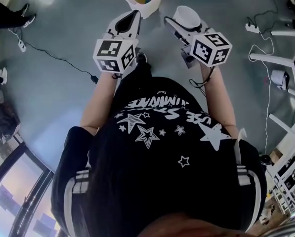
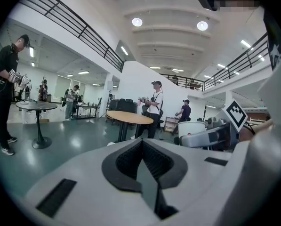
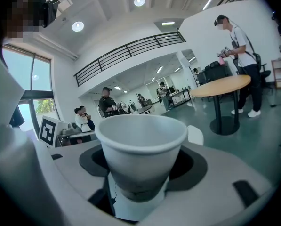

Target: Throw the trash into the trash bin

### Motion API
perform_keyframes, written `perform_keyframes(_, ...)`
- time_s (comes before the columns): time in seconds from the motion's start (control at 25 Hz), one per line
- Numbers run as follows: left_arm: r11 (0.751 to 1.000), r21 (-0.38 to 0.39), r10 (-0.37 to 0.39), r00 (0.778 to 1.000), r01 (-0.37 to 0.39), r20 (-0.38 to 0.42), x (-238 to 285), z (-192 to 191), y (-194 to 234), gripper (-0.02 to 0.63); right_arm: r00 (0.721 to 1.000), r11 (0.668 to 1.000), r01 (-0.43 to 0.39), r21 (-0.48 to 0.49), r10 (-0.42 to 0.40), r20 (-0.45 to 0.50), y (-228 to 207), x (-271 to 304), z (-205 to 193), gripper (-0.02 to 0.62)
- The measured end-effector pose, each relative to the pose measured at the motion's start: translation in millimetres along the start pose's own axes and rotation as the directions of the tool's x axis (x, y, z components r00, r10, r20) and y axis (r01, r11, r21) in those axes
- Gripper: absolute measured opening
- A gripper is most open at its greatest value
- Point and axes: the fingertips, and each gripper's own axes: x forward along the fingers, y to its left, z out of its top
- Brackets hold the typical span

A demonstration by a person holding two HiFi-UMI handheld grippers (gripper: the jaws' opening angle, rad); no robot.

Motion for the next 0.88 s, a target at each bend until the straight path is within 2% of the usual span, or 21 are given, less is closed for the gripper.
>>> perform_keyframes(0.64,0.999,-0.047,-0.028,1.000,0.027,-0.011,46.8,24.6,111.7,0.011,0.998,0.998,0.057,0.027,-0.057,-0.009,-12.1,112.2,45.4,0.310)
perform_keyframes(0.88,0.997,-0.057,-0.048,0.999,0.047,-0.011,56.9,31.0,129.5,0.011,0.997,0.997,0.075,0.023,-0.075,-0.022,-12.7,131.2,50.2,0.310)
